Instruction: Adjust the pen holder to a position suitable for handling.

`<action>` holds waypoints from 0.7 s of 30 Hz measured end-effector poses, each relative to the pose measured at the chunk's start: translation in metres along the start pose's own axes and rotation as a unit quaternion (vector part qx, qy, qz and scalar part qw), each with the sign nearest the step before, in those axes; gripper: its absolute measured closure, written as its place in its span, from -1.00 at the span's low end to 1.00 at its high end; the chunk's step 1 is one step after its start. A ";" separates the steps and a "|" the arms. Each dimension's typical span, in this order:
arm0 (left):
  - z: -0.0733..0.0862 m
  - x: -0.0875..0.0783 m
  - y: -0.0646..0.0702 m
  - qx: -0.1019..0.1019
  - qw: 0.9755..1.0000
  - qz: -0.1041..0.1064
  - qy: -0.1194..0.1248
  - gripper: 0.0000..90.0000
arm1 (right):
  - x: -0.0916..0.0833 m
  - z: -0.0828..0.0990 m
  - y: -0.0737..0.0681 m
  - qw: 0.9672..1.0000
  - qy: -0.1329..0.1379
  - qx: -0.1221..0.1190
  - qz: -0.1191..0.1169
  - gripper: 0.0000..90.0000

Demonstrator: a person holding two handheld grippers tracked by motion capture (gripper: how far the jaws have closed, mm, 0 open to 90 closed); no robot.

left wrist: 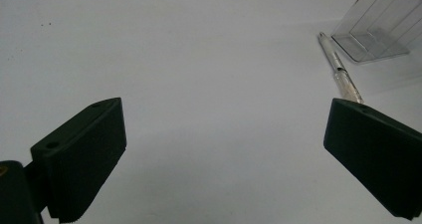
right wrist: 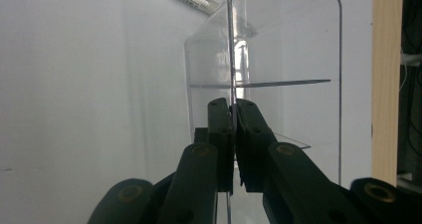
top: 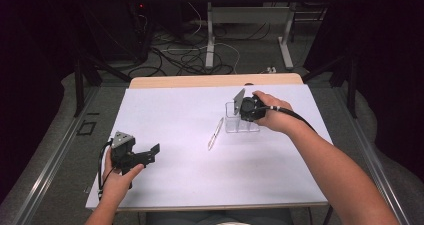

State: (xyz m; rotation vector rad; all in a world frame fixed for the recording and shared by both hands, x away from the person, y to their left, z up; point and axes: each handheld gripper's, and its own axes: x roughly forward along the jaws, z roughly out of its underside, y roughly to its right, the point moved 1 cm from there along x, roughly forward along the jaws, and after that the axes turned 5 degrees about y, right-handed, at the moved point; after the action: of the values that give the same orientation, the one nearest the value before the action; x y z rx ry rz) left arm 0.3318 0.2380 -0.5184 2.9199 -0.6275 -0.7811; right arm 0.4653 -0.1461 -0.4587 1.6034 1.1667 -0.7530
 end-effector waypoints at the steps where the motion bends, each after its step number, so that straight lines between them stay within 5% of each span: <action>1: 0.000 0.000 0.000 0.001 1.000 0.000 0.001 -0.93 | 0.001 0.000 0.000 1.000 0.002 0.002 0.000 0.92; 21: 0.000 0.000 0.000 0.002 1.000 0.002 -0.004 -0.93 | 0.002 0.007 -0.001 0.999 0.024 0.029 0.025 0.77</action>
State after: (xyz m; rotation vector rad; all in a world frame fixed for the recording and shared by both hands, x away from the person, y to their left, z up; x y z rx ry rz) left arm 0.3316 0.2378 -0.5186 2.9190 -0.6355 -0.7917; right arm 0.4652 -0.1520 -0.4631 1.7009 1.1439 -0.7242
